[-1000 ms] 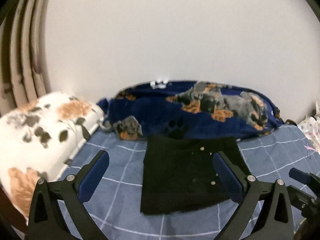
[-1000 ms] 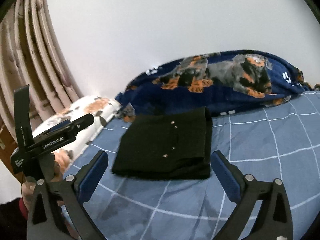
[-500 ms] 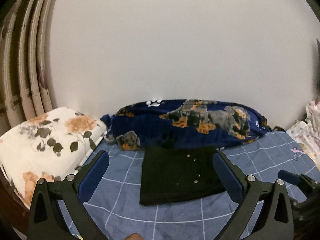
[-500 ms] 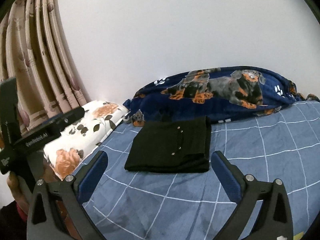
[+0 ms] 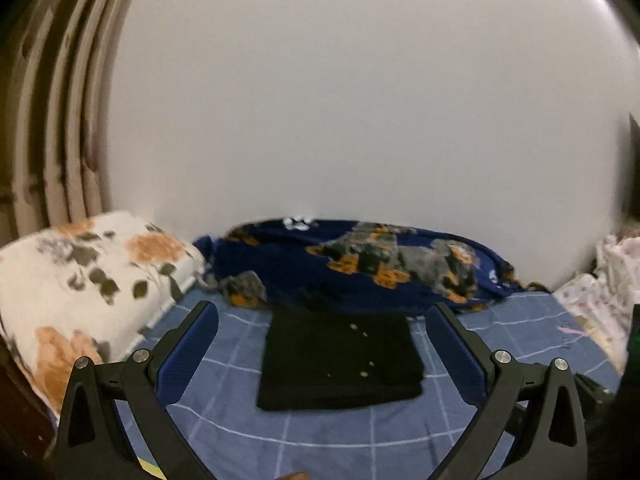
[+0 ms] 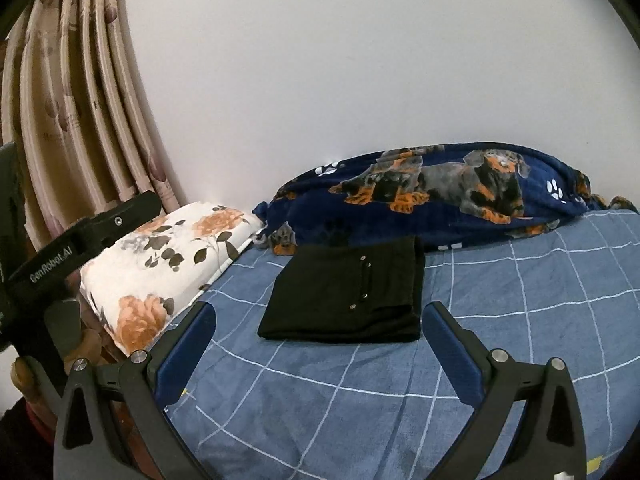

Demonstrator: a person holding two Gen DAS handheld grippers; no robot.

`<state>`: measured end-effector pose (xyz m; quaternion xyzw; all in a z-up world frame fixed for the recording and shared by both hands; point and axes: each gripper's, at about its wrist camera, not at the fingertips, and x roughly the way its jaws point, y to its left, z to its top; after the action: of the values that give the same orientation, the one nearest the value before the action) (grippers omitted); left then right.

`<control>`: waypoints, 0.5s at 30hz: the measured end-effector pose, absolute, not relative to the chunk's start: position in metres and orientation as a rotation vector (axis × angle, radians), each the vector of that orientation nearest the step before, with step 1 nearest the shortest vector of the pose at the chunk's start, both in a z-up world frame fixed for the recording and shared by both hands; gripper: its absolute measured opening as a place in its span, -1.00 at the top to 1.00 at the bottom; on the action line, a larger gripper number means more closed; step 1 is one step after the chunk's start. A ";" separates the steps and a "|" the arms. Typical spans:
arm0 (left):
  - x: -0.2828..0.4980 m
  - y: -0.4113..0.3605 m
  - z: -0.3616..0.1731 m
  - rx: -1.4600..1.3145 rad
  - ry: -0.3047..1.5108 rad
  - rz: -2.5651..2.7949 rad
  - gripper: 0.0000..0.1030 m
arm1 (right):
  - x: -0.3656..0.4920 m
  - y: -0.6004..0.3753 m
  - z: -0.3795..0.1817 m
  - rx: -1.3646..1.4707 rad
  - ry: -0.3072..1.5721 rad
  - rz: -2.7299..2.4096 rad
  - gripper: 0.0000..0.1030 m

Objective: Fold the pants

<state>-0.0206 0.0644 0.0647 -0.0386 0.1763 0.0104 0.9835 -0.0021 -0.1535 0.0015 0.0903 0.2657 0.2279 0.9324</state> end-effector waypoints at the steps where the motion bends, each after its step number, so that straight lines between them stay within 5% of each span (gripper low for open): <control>1: -0.021 0.066 0.064 -0.082 0.359 0.021 -0.99 | -0.003 -0.152 0.002 0.181 0.543 0.465 -1.00; 15: -0.010 0.065 0.047 -0.061 0.417 0.026 -1.00 | -0.002 -0.147 -0.001 0.171 0.565 0.455 -1.00</control>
<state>-0.0098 0.0652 0.0471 -0.0301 0.2069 0.0129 0.9778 -0.0021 -0.1467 -0.0013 0.0835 0.2760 0.2223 0.9314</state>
